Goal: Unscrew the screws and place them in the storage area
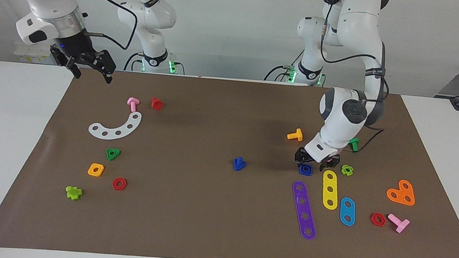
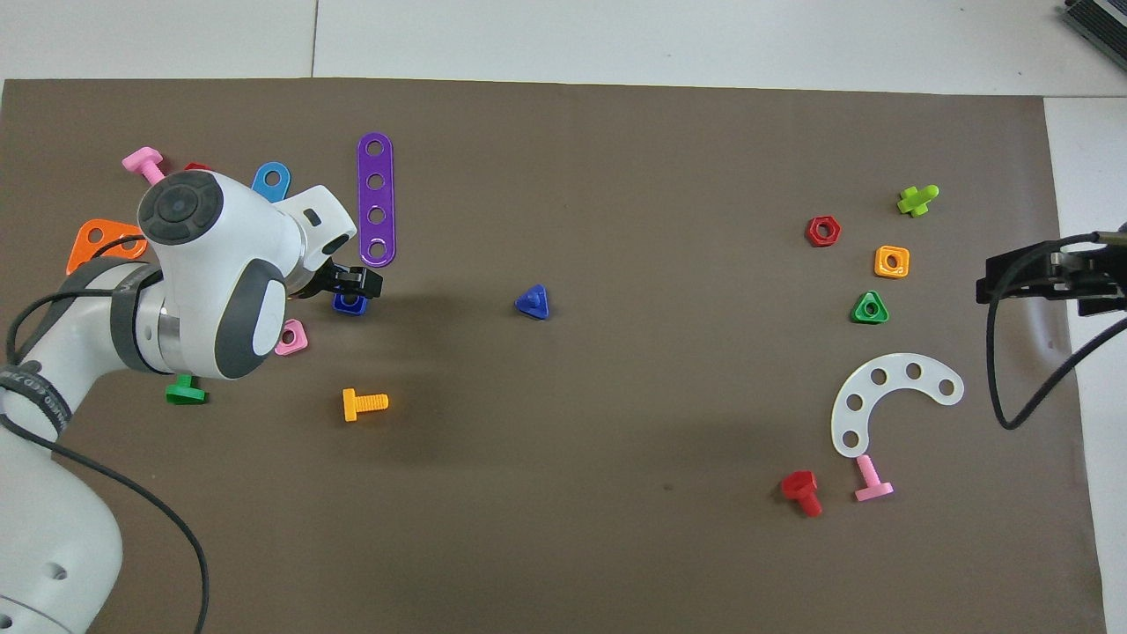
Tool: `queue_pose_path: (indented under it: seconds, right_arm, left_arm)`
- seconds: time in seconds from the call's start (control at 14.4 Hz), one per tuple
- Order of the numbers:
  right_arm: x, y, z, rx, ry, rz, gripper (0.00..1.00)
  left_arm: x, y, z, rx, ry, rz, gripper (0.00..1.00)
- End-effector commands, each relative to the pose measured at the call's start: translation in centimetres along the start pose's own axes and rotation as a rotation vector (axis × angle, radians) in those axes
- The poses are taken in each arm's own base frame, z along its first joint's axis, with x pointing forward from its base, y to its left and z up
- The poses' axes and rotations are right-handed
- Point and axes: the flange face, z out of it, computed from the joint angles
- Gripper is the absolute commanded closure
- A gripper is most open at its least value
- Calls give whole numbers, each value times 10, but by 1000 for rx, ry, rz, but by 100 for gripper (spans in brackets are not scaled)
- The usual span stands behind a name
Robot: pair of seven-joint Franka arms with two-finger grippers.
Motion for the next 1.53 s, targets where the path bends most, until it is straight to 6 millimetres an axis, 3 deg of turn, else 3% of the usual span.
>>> queue_pose_path:
  seconds: [0.0,0.21,0.62,0.97,1.46]
  right_arm:
    - [-6,0,0,13,-3,12,0]
    - [-6,0,0,13,-3,12,0]
    - [-6,0,0,13,-3,12,0]
    - [-6,0,0,13,-3,12,0]
    - [-11,-7,6,15,0,-7,0]
  left_arm:
    - [9,-22,-58,-18,-20,-35,0]
    - [-4,-68,-129,-15,-30,-93,0]
    - [-61,-121,-208,13,-62,-126,0]
    - [-95,-111,-252,10,-88,-127,0]
    - [-111,-98,-276,87,-85,-99,0]
